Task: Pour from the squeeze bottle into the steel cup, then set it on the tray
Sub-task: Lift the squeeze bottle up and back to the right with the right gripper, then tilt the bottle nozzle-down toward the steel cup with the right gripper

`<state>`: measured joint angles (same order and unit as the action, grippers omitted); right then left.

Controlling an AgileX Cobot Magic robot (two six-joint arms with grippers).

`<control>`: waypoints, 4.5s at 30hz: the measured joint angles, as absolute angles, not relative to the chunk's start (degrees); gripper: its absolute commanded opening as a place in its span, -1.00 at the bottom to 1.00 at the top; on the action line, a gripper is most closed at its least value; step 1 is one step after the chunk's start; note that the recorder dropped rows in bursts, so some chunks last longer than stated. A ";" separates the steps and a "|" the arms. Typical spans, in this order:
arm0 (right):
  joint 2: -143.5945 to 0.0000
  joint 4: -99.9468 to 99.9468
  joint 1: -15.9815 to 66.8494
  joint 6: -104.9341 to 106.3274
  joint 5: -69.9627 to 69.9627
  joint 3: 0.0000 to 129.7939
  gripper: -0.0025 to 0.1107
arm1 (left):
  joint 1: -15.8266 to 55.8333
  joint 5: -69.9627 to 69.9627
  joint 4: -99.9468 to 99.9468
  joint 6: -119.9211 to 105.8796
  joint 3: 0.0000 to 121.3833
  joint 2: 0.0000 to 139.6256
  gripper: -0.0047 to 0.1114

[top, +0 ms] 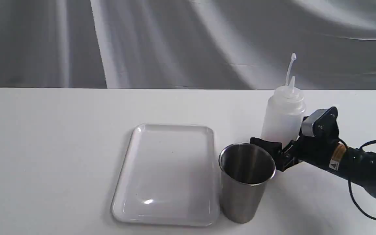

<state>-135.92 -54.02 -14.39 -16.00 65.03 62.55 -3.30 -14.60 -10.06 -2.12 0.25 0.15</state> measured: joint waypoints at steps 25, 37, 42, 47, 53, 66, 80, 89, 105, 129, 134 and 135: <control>-136.39 -54.58 -13.30 -17.25 62.27 65.72 0.10 | -3.30 -14.60 -10.06 -2.12 0.26 0.15 -0.78; -135.95 -56.59 -13.90 -18.08 62.65 65.72 -0.95 | -3.30 -14.60 -10.06 -2.12 0.26 0.15 -0.78; -130.79 -57.71 -15.25 -19.60 62.65 65.72 -0.95 | -3.30 -14.60 -10.06 -2.12 0.26 0.15 -0.78; -123.44 -57.84 -15.96 -23.12 60.56 65.72 -0.95 | -3.30 -14.60 -10.06 -2.12 0.26 0.15 -0.78; -114.17 -61.04 -15.96 -30.26 54.61 65.61 -0.95 | -3.30 -14.60 -10.06 -2.12 0.26 0.15 -0.78; -90.50 -72.05 -19.12 -40.68 48.47 55.09 -0.95 | -3.30 -14.60 -10.06 -2.12 0.26 0.15 -0.78; -70.52 -85.10 -20.59 -59.94 35.11 43.92 -0.95 | -3.30 -14.60 -10.06 -2.12 0.26 0.15 -0.78; -65.84 -98.91 -18.45 -74.79 32.79 43.57 -0.95 | -3.30 -14.60 -10.06 -2.12 0.26 0.15 -0.78; -65.81 -100.08 -16.05 -76.46 21.92 40.35 -0.95 | -3.30 -14.60 -10.06 -2.12 0.26 0.15 -0.78; -64.19 -94.26 -15.51 -76.84 21.41 40.35 -0.95 | -3.30 -14.60 -10.06 -2.12 0.26 0.15 -0.78; -59.96 -94.26 -13.61 -76.84 20.55 40.35 -0.95 | -3.30 -14.60 -10.06 -2.12 0.26 0.15 -0.78; -58.97 -94.26 -13.22 -76.84 20.36 40.35 -0.95 | -3.30 -14.60 -10.06 -2.12 0.26 0.15 -0.78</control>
